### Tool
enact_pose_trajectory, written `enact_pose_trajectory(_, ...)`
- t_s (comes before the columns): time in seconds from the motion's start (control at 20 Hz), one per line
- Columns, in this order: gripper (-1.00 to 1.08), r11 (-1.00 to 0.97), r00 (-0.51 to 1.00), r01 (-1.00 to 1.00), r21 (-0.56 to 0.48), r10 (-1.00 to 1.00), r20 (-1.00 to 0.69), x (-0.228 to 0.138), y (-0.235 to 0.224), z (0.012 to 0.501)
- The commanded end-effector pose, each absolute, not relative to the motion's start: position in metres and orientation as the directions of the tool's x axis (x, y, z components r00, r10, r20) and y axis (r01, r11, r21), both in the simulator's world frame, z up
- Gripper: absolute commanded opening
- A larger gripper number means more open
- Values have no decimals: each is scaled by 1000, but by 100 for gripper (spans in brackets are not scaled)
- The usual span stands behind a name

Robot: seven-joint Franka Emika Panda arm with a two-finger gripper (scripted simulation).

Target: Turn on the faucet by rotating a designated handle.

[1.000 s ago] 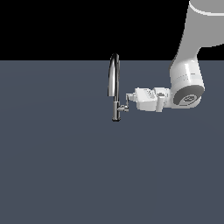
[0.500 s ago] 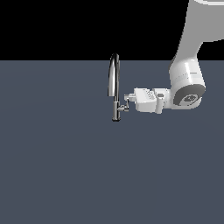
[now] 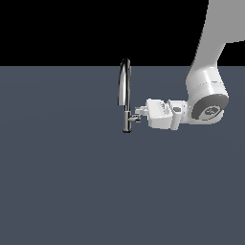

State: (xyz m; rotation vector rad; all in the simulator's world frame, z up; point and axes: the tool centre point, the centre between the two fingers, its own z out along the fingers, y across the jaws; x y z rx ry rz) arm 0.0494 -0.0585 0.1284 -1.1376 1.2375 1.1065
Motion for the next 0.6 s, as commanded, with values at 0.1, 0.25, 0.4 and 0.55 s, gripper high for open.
enact_pose_trajectory(0.1,-100,113,26,-993,-25,2,-1000,44,-60,121)
enact_pose_trajectory(0.25,-100,116,18,-993,-18,1,-1000,36,-61,99)
enact_pose_trajectory(0.4,-100,119,11,-993,-10,0,-1000,28,-63,77)
enact_pose_trajectory(0.55,-100,121,6,-993,-6,-1,-1000,22,-64,63)
